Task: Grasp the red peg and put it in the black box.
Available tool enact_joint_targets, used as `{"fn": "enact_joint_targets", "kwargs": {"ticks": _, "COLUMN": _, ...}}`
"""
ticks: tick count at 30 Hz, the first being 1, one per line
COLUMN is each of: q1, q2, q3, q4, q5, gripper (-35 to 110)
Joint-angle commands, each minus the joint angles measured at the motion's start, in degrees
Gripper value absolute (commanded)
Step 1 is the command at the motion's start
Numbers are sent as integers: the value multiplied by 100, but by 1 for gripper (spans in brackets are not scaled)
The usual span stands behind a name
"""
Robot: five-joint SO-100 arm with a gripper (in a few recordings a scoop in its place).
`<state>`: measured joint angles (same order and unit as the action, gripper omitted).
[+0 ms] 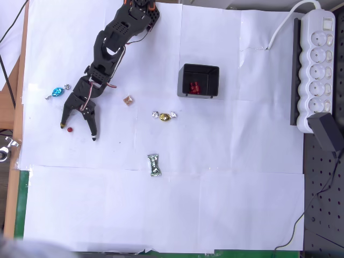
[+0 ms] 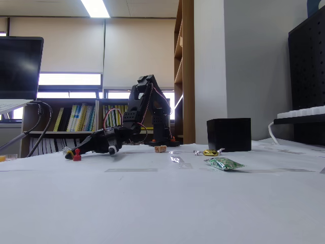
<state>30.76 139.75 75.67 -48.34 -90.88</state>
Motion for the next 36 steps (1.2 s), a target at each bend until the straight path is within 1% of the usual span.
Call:
{"fn": "enact_joint_targets", "kwargs": {"ticks": 1, "q1": -167, "q2": -9, "q3": 281, "q4": -97, "q5": -53, "gripper": 46}}
{"fn": "enact_joint_targets", "kwargs": {"ticks": 4, "q1": -167, "q2": -9, "q3": 281, "q4": -97, "q5": -53, "gripper": 40}}
{"fn": "enact_joint_targets", "kwargs": {"ticks": 6, "q1": -167, "q2": -9, "q3": 281, "q4": -88, "q5": -53, "gripper": 33}}
{"fn": "enact_joint_targets", "kwargs": {"ticks": 9, "q1": -158, "q2": -18, "q3": 272, "q4": -88, "q5": -53, "gripper": 31}}
{"fn": "enact_joint_targets", "kwargs": {"ticks": 11, "q1": -141, "q2": -18, "q3": 272, "q4": -97, "q5": -9, "gripper": 23}}
{"fn": "enact_joint_targets", "kwargs": {"ticks": 14, "q1": -132, "q2": -18, "q3": 264, "q4": -97, "q5": -26, "gripper": 23}}
{"fn": "enact_joint_targets", "kwargs": {"ticks": 23, "q1": -123, "q2": 0, "q3": 246, "q4": -97, "q5": -105, "gripper": 16}}
{"fn": "enact_joint_targets", "kwargs": {"ticks": 25, "q1": -123, "q2": 0, "q3": 237, "q4": -97, "q5": -105, "gripper": 13}}
{"fn": "enact_joint_targets", "kwargs": {"ticks": 32, "q1": -132, "q2": 9, "q3": 237, "q4": -97, "q5": -105, "gripper": 10}}
{"fn": "enact_joint_targets", "kwargs": {"ticks": 36, "q1": -149, "q2": 9, "q3": 246, "q4": -97, "q5": -114, "gripper": 6}}
